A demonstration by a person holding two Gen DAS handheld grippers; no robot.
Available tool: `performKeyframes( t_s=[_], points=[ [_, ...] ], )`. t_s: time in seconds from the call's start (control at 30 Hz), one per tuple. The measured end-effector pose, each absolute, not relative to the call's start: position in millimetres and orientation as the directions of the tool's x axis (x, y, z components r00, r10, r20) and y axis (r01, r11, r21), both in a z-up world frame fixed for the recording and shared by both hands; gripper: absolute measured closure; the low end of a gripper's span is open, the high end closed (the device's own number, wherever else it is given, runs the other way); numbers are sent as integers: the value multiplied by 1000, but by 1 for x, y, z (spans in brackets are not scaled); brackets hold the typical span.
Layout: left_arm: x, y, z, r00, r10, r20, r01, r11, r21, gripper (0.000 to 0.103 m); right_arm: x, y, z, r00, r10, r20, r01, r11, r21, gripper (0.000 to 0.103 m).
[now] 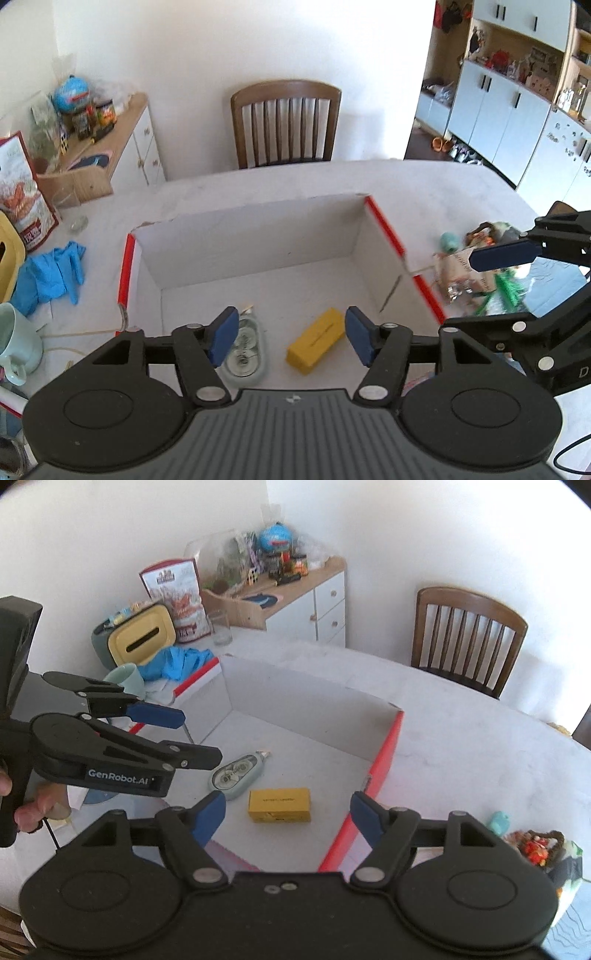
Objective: Organize objects
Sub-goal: 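Move both grippers back to the pile of items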
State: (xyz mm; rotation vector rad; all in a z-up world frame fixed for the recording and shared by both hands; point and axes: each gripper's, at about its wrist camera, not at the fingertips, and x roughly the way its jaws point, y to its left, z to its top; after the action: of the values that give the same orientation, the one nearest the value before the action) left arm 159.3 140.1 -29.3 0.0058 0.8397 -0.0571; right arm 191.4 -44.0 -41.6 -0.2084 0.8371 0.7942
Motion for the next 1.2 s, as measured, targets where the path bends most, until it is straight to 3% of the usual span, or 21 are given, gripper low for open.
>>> performKeyframes(
  t_s=[0.33, 0.57, 0.9, 0.97, 1.2],
  points=[
    [140, 98, -22, 691, -53, -721, 61, 998, -14, 20, 173, -110, -33, 473, 568, -674, -635, 750, 185, 12],
    [133, 69, -20, 704, -72, -707, 71, 997, -31, 19, 164, -159, -33, 535, 565, -628, -584, 784, 208, 3],
    [129, 29, -28, 707, -134, -694, 101, 991, -89, 9, 154, -227, -43, 594, 488, -640, -512, 842, 168, 2],
    [129, 20, -31, 712, -151, -686, 106, 989, -107, 1, 155, -241, -46, 605, 465, -646, -493, 856, 155, 2],
    [128, -14, -41, 733, -160, -661, 108, 987, -119, 0, 167, -292, -55, 646, 383, -661, -402, 906, 131, 2]
  ],
)
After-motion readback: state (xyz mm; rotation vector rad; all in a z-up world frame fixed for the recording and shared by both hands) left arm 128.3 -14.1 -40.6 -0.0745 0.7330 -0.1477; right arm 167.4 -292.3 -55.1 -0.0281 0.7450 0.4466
